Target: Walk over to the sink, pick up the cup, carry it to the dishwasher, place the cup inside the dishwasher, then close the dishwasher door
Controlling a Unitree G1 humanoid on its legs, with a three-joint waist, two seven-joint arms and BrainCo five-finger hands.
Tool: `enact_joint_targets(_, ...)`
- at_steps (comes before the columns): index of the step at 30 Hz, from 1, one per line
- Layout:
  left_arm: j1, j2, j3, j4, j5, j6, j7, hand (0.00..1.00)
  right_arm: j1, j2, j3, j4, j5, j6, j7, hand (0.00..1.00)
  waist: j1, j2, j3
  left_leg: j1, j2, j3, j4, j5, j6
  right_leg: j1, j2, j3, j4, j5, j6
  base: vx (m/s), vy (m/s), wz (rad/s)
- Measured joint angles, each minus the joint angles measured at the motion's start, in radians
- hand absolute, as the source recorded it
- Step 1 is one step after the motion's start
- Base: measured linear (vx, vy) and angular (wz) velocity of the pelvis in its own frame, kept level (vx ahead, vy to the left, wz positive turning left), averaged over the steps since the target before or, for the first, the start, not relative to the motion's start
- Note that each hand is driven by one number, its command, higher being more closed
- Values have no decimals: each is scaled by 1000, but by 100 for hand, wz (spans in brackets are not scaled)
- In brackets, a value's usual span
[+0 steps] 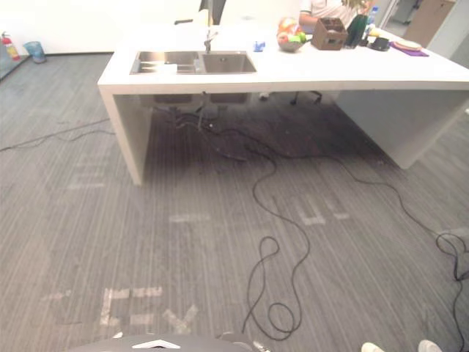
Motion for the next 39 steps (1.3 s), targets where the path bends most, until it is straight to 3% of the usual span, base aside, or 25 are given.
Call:
enact_joint_targets(3, -8, -5, 17, -2, -105, -9, -56, 0, -15, 4, -36, 18, -1, -17, 1, 0, -1, 6, 33, 44, 6, 16, -80, 37, -8, 49, -4, -40, -80, 37, 4, 33, -9, 11)
enact_joint_targets(5, -10, -14, 39, -11, -190, 3, -88, 0, -23, 6, -37, 18, -6, -71, -5, 0, 2, 13, 53, 79, 11, 26, -112, 51, -16, 82, -5, -65, -112, 53, 19, 67, -13, 13)
enact_joint_targets(7, -10, -19, 48, -44, -206, 32, -125, 0, -38, 14, -49, 16, -28, -121, -25, 0, 3, 17, 56, 97, 12, 25, -124, 64, -14, 101, -5, -82, -120, 59, 22, 142, -15, 14)
enact_joint_targets(9, -11, -23, 60, -71, -210, 33, -147, 0, -60, 14, -62, 7, -27, -136, -48, 0, 6, 14, 61, 110, 12, 26, -129, 71, -18, 118, -4, -85, -129, 59, 24, 88, -14, 5)
enact_joint_targets(14, -59, -34, 57, -123, -208, 25, -120, 0, -165, 48, -75, -74, -27, -165, -59, 0, 10, 23, 76, 134, 12, 25, -128, 75, -32, 150, -8, -129, -138, 61, 31, 36, -16, 4)
enact_joint_targets(18, -120, -63, 47, -167, -211, 7, -85, 0, -205, 46, -83, -103, -98, -211, -50, 0, 17, 21, 78, 137, 12, 24, -146, 82, -45, 157, -9, -148, -147, 61, 32, -2, -11, 12)
enact_joint_targets(21, -151, -76, 34, -169, -189, -10, -55, 0, -217, 46, -108, -101, -166, -225, -39, 0, 13, 20, 92, 151, 13, 27, -160, 86, -49, 166, -9, -160, -148, 60, 34, 0, 0, 0)
enact_joint_targets(27, -146, -76, 27, -165, -149, -10, 13, 0, -210, 48, -108, -100, -167, -227, -35, 0, 5, 22, 100, 154, 13, 33, -161, 87, -46, 168, -9, -160, -148, 60, 34, -10, -5, -4)
enact_joint_targets(35, -122, -84, 5, -125, 37, -2, 41, 0, -175, 66, -116, -97, -255, -229, -33, 0, 18, 24, 101, 170, 15, 60, -162, 89, -30, 173, -7, -139, -144, 60, 33, -30, -1, -5)
enact_joint_targets(39, -125, -89, 14, -99, -31, -3, 30, 0, -152, 82, -116, -78, -282, -212, -30, 0, 21, 26, 103, 170, 15, 73, -164, 86, -6, 164, -7, -130, -130, 60, 33, -35, 12, -7)
